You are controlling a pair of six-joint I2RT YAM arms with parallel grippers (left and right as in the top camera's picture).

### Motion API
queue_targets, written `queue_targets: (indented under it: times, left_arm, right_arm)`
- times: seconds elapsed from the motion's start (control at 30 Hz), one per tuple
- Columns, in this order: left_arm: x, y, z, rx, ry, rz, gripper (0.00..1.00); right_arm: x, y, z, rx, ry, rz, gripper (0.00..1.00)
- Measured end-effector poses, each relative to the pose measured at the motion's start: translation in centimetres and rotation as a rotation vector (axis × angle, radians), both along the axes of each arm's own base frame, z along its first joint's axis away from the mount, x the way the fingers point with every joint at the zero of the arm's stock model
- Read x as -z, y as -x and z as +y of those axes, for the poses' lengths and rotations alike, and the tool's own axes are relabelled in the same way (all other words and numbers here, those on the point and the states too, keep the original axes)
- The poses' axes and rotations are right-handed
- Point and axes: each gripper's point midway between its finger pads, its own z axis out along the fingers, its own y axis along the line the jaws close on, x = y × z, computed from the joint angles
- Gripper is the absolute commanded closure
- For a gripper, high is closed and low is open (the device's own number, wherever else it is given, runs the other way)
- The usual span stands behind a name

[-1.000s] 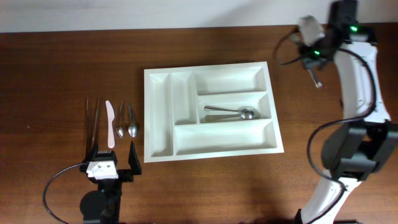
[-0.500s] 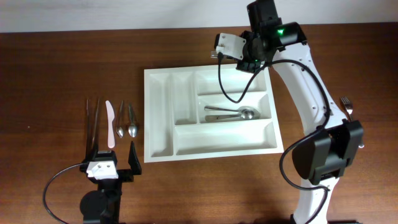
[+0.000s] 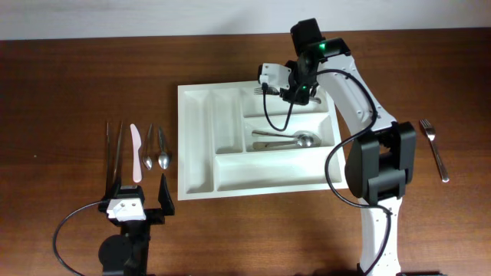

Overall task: Pack container
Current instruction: 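Place the fork with the right gripper in the tray's upper compartment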

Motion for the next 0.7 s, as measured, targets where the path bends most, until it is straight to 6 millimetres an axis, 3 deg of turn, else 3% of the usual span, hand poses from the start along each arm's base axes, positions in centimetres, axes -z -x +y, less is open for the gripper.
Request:
queue_targets:
  times: [0.27,0.3,0.33,0.37,0.4,0.43,0.5,0.63,0.7]
  left_arm:
    - [0.0,0.0,0.0,0.0,0.0,0.0,0.01]
    - [0.0,0.0,0.0,0.0,0.0,0.0,0.01]
    - [0.0,0.0,0.0,0.0,0.0,0.0,0.01]
    - [0.0,0.0,0.0,0.0,0.0,0.0,0.01]
    - [0.0,0.0,0.0,0.0,0.0,0.0,0.01]
    - [0.0,0.0,0.0,0.0,0.0,0.0,0.01]
    - [0.0,0.0,0.0,0.0,0.0,0.0,0.01]
    - [0.0,0.0,0.0,0.0,0.0,0.0,0.01]
    - [0.0,0.0,0.0,0.0,0.0,0.0,0.01]
  right_arm:
    - [0.0,0.1,0.2,-0.008,-0.01,0.003,0.96]
    - [0.0,0.1,0.2,-0.007,-0.01,0.003,0.92]
    - [0.0,0.1,0.2,-0.008,-0.01,0.003,0.84]
    - [0.0,0.1,0.2,-0.008,-0.01,0.002,0.6]
    - [0.0,0.0,0.2,-0.009,-0.012,0.002,0.43]
    - [0.0,0.0,0.3,-0.01,-0.014,0.0,0.38]
    - [0.0,-0.1,0.3,-0.011,-0.015,-0.007,0.39]
    - [-0.1,-0.7,0.1,0.021,-0.026,-0.017,0.64]
    - [-0.4,-1.3,-0.5,0.106,-0.036,-0.014,0.64]
